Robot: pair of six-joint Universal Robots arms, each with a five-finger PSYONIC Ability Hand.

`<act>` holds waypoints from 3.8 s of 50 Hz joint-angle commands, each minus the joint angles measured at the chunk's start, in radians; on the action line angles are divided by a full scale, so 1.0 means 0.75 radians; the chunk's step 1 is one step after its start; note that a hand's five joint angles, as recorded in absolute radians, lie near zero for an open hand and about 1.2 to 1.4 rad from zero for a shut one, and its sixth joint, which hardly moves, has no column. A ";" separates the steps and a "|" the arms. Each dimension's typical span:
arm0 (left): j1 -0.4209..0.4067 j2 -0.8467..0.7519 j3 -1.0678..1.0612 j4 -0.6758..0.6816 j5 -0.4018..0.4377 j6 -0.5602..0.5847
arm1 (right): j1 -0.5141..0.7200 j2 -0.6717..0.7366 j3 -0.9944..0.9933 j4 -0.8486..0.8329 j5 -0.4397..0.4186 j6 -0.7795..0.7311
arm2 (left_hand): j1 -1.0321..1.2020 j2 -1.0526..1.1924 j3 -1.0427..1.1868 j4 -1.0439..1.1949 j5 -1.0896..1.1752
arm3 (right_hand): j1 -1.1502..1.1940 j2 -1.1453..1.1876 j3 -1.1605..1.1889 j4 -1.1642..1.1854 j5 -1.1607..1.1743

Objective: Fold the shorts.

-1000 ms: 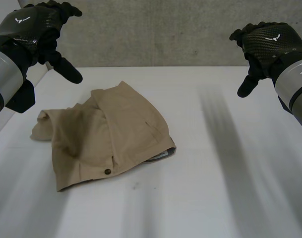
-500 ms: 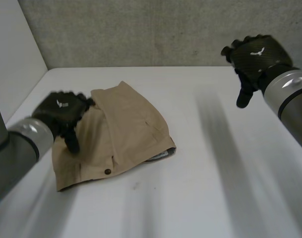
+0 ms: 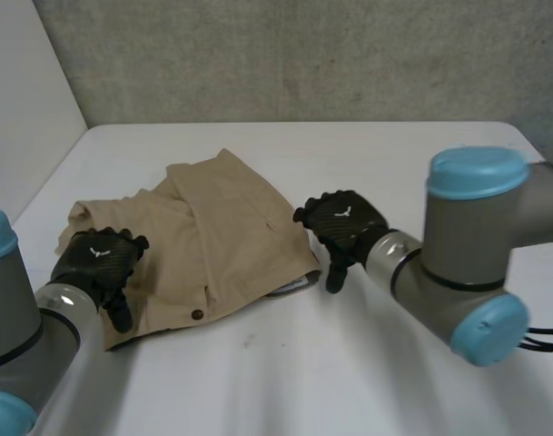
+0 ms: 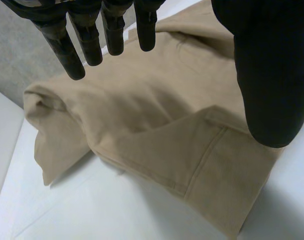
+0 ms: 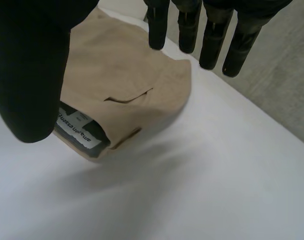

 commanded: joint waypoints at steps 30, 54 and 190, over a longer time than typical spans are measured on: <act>0.024 0.092 -0.005 0.002 0.005 0.000 | -0.031 0.386 -0.621 -0.195 0.086 -0.011 | 0.042 0.045 0.055 0.046 0.051 | 1.623 1.551 1.559 1.542 1.544; -0.005 0.223 -0.065 0.006 0.009 0.002 | -0.317 0.389 -0.778 -0.242 0.246 -0.282 | 0.003 0.006 0.016 0.007 0.012 | -0.006 -0.078 -0.070 -0.087 -0.085; -0.152 0.114 0.103 -0.632 0.193 0.424 | -0.327 -0.397 0.374 0.723 0.017 -0.543 | 1.560 1.563 1.573 1.564 1.569 | 1.623 1.551 1.559 1.542 1.544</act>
